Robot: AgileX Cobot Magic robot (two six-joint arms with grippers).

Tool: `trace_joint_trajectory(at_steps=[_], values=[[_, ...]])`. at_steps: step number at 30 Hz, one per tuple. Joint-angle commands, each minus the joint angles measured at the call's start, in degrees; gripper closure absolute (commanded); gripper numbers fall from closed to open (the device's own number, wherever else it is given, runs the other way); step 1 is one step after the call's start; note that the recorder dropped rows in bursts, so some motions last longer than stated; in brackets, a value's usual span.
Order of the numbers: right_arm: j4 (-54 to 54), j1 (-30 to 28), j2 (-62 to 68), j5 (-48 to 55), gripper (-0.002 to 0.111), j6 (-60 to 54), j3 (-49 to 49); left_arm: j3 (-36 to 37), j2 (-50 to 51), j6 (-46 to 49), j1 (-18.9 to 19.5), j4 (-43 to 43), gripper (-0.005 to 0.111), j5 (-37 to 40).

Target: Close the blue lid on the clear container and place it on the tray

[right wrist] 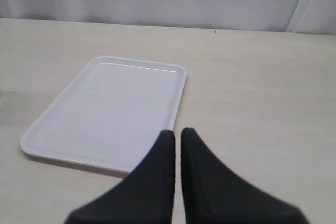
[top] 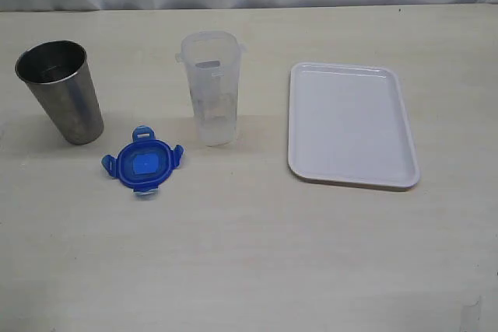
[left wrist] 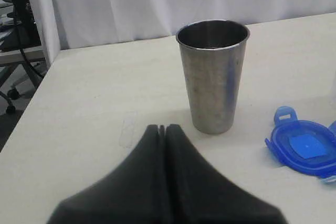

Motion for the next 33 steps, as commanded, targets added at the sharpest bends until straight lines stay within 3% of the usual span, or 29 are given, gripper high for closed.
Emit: trace_joint_trajectory(at_steps=[1,12,19,25,27,28,29,30,31,32,33], values=[[-0.39,-0.18,-0.24,-0.08,0.104,0.24,0.09,0.21,-0.11,0.20,-0.48,0.01,0.107,-2.57],[-0.39,-0.18,-0.24,-0.08,0.104,0.24,0.09,0.21,-0.11,0.40,-0.48,0.14,0.107,-18.67],[-0.39,-0.18,-0.24,-0.08,0.104,0.24,0.09,0.21,-0.11,-0.75,-0.48,1.93,0.107,-44.29],[-0.39,-0.18,-0.24,-0.08,0.104,0.24,0.09,0.21,-0.11,-21.31,-0.48,2.88,0.107,-52.91],[-0.39,-0.18,-0.24,-0.08,0.104,0.24,0.09,0.21,-0.11,-21.41,-0.48,4.74,0.098,-53.10],[-0.39,-0.18,-0.24,-0.08,0.104,0.24,0.09,-0.66,-0.11,-21.85,-0.48,6.00,0.082,-54.16],[-0.39,-0.18,-0.24,-0.08,0.104,0.24,0.09,-1.01,-0.11,-22.58,-0.48,6.02,0.074,-54.70],[-0.39,-0.18,-0.24,-0.08,0.104,0.24,0.09,-1.90,-0.11,-23.75,-0.48,6.02,0.045,-54.80],[-0.39,-0.18,-0.24,-0.08,0.104,0.24,0.09,-2.20,-0.11,-23.75,-0.48,6.02,0.033,-54.80],[-0.39,-0.18,-0.24,-0.08,0.104,0.24,0.09,-3.23,-0.11,-23.75,-0.48,5.89,0.011,-54.22],[-0.39,-0.18,-0.24,-0.08,0.104,0.24,0.09,-3.69,-0.11,-23.75,-0.48,5.89,0.005,-53.87]])
